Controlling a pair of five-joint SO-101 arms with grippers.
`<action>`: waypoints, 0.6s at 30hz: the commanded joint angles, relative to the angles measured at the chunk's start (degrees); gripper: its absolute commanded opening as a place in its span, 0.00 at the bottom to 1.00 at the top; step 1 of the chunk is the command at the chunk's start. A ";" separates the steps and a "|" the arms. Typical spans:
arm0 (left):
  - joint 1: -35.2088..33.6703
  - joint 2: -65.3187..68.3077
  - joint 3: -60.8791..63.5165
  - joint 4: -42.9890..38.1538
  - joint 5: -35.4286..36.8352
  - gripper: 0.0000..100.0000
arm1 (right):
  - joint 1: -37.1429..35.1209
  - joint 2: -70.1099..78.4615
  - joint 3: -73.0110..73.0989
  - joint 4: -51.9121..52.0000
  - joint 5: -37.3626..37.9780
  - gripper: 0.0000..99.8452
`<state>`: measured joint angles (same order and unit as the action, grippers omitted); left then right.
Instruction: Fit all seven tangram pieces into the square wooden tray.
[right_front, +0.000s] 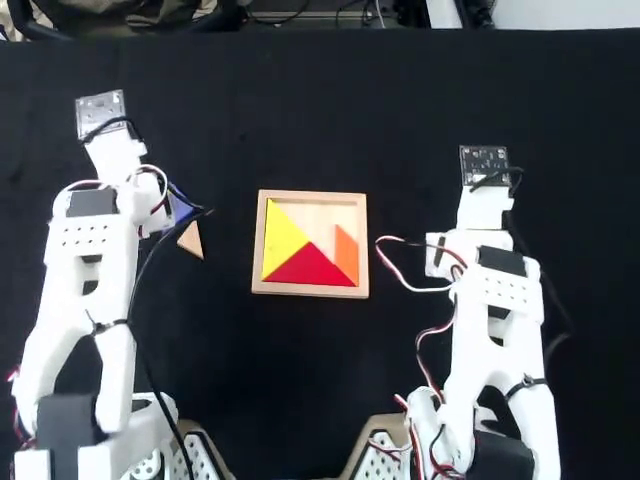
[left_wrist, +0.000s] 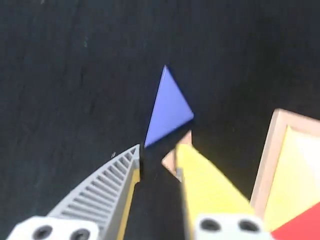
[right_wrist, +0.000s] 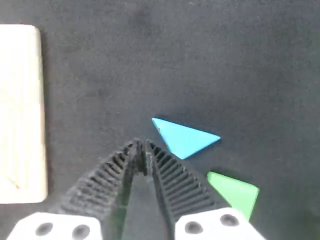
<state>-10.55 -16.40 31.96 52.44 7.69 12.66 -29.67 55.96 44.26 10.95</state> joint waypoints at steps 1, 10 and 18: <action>-0.31 6.42 -4.88 -0.70 0.97 0.16 | -2.81 -1.63 0.48 -3.25 0.62 0.02; 0.31 28.13 -24.92 4.40 4.40 0.17 | -3.43 -1.63 3.38 -8.09 0.62 0.02; 1.54 32.97 -28.70 4.40 7.47 0.22 | -3.52 -1.63 3.38 -8.26 0.62 0.02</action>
<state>-10.02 17.01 7.08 56.57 13.41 10.20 -29.67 59.47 37.32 11.03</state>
